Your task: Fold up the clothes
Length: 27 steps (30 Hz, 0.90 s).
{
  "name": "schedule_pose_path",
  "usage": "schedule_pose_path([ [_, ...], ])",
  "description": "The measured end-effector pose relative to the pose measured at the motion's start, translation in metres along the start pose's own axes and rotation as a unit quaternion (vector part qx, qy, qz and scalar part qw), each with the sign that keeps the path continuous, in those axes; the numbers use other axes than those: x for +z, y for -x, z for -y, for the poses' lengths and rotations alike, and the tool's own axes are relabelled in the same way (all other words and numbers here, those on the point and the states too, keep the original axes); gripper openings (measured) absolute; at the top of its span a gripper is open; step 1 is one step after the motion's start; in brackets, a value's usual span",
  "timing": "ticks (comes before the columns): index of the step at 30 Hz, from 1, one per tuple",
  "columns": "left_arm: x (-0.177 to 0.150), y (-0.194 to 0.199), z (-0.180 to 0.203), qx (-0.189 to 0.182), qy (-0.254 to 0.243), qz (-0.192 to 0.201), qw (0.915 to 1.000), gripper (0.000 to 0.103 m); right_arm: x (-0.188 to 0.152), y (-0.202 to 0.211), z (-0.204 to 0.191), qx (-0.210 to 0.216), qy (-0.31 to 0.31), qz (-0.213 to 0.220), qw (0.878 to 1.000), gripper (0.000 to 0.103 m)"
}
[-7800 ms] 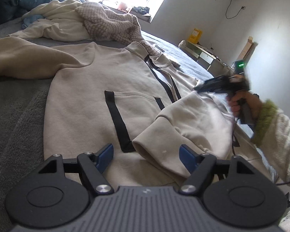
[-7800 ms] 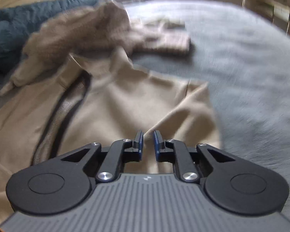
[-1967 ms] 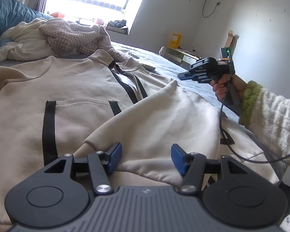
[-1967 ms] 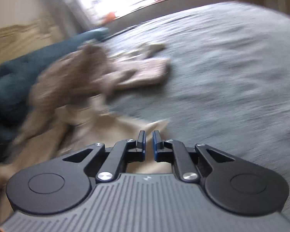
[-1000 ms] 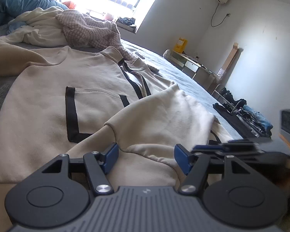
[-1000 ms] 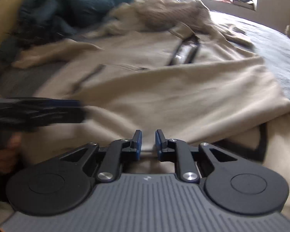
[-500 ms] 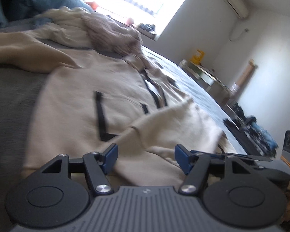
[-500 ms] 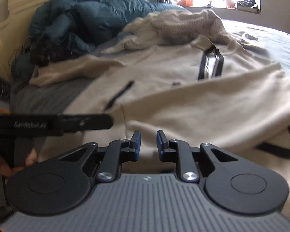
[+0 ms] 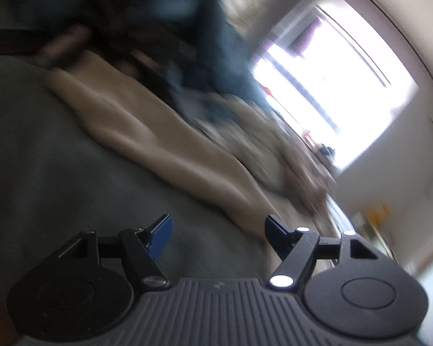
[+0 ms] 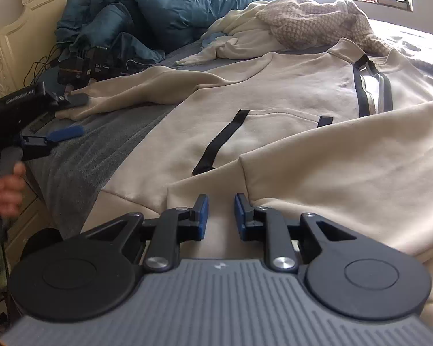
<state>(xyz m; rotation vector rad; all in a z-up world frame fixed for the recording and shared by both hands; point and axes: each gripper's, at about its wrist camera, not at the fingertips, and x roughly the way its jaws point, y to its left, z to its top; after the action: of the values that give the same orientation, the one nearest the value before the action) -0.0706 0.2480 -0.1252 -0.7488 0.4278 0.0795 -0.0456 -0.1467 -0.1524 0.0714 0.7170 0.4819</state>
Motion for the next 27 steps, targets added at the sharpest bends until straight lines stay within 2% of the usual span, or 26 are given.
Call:
schedule_pose_path([
  [2, 0.023, -0.003, -0.020, 0.040, 0.025, 0.034, 0.9983, 0.074, 0.000, -0.002, 0.000, 0.000, -0.002, -0.002, 1.000, 0.019],
  [6, 0.057, -0.013, -0.053, 0.104, 0.079, 0.080, 0.9882, 0.074, -0.002, -0.003, -0.005, -0.011, 0.007, 0.000, 1.000, 0.020],
  [10, 0.078, -0.029, -0.071, 0.114, 0.102, 0.092, 0.9840, 0.076, -0.003, -0.003, -0.007, -0.019, 0.012, 0.000, 1.000, 0.020],
  [15, 0.087, -0.044, -0.069, 0.143, 0.099, 0.104, 0.9792, 0.075, -0.003, -0.003, -0.008, -0.023, 0.008, 0.000, 1.000, 0.021],
  [18, 0.085, -0.051, -0.066, 0.172, 0.084, 0.106, 0.9756, 0.064, -0.003, -0.003, -0.010, -0.026, 0.008, 0.001, 1.000, 0.022],
  [20, 0.085, -0.054, -0.067, 0.184, 0.084, 0.109, 0.9733, 0.048, -0.004, -0.003, -0.011, -0.029, 0.010, 0.002, 1.000, 0.023],
  [21, 0.085, -0.055, -0.069, 0.187, 0.088, 0.111, 0.9723, 0.044, -0.004, -0.004, -0.012, -0.030, 0.011, 0.002, 0.999, 0.023],
  [23, 0.085, -0.054, -0.071, 0.188, 0.093, 0.113, 0.9711, 0.027, -0.004, -0.004, -0.013, -0.032, 0.013, 0.004, 0.999, 0.023],
  [27, 0.081, -0.045, -0.069, 0.166, 0.088, 0.129, 0.9737, 0.020, -0.004, -0.004, -0.012, -0.031, 0.013, 0.004, 0.999, 0.025],
])
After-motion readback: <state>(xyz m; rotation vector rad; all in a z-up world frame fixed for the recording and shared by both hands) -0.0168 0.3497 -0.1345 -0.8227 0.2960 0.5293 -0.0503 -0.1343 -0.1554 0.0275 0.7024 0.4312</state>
